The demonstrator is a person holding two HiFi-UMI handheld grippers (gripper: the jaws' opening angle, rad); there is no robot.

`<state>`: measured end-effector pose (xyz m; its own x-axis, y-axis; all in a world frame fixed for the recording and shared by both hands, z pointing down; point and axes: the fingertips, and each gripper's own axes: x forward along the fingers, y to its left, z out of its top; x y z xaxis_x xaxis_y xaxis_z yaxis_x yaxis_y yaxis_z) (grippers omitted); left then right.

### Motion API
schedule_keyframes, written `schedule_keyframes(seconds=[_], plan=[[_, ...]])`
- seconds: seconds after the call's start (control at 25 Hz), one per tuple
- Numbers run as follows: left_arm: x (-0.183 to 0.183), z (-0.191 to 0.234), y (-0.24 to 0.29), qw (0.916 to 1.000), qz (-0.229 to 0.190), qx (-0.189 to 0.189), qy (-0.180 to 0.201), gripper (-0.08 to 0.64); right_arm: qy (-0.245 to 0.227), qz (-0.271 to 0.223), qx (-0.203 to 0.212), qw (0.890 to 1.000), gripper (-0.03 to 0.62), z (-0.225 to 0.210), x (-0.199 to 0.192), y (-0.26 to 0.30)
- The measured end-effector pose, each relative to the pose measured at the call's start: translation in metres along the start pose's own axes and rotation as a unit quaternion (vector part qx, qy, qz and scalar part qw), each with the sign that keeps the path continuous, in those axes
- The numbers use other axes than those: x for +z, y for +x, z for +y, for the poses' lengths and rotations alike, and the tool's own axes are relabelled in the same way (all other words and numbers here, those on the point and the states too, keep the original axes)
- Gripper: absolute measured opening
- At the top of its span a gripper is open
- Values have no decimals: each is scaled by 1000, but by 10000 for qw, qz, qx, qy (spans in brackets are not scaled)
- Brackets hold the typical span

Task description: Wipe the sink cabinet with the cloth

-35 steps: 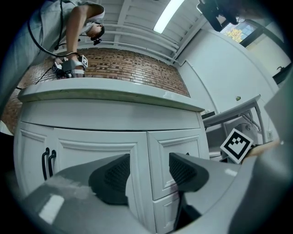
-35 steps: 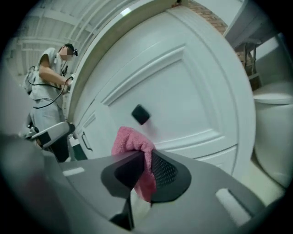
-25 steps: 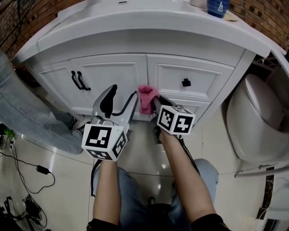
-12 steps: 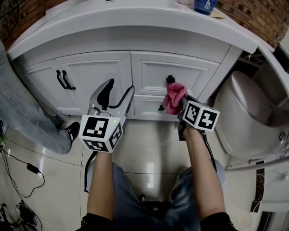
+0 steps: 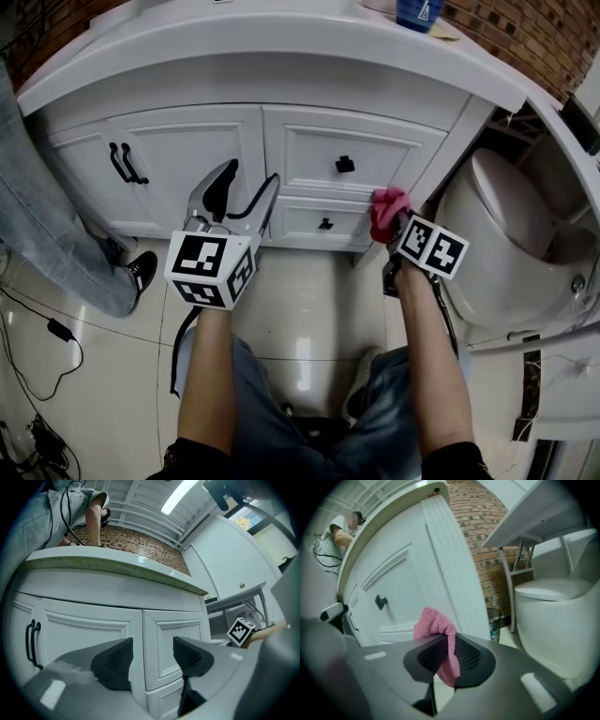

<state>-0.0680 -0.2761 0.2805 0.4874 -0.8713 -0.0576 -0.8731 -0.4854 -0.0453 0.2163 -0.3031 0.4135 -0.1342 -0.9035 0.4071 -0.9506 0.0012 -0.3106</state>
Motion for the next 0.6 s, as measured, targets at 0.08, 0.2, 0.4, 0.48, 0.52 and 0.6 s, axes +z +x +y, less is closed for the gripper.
schedule_keyframes(seconds=[0.08,0.2,0.4,0.48,0.52,0.6], plan=[[1,4,-3,10000,-1,47,-2,270,-81,186,552,9983,38,44,-18,9],[3,8,-8,10000,-10,89,35,270,-313,376,1433,9885,38,115,-42,20],[4,12,-18,9998,30,132,135,270,-687,515,2223,9712,37,201,-75,40],[4,13,-22,9997,79,110,195,270,-570,576,2324,9692,38,218,-86,50],[5,14,-24,9996,102,91,239,270,-509,612,2318,9695,37,222,-91,54],[11,16,-32,9992,123,69,379,270,-430,655,2210,9721,38,225,-99,62]])
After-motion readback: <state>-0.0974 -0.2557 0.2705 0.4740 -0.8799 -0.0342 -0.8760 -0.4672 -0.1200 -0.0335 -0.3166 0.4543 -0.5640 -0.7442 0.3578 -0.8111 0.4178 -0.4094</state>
